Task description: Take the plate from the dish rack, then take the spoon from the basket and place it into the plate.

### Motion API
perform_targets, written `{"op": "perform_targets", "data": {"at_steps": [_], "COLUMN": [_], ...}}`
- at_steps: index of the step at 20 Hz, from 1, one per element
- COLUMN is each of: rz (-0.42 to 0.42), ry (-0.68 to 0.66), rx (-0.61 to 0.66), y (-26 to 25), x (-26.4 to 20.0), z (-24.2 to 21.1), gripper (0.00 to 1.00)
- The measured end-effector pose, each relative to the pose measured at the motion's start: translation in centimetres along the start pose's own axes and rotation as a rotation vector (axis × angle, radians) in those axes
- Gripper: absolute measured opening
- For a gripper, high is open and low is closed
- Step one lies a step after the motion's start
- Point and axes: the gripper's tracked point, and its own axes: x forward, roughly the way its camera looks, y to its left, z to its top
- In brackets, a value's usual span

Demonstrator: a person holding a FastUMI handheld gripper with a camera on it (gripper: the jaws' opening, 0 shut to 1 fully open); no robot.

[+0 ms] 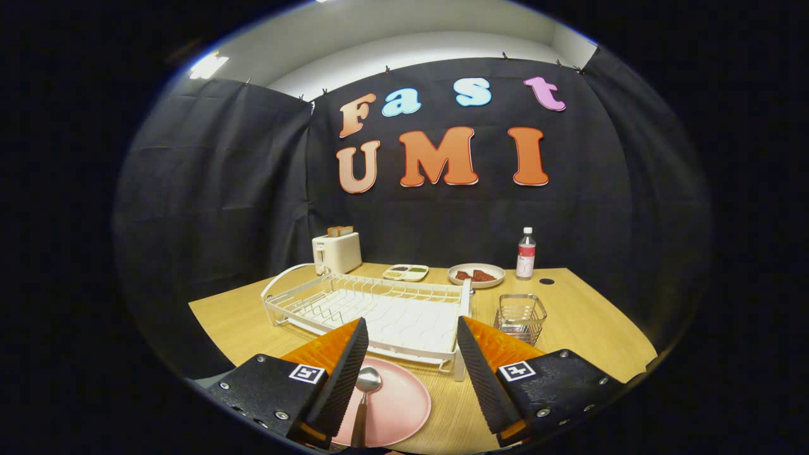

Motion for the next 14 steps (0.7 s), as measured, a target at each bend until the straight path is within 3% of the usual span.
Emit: {"op": "perform_targets", "data": {"at_steps": [3,14], "rz": [-0.076,-0.224], "ry": [-0.062,-0.254], "rx": [0.009,0.044], "y": [-1.0,-2.9], "x": [-0.4,-2.7], "z": [3.2,11.4], "gripper": [0.88,0.95]}}
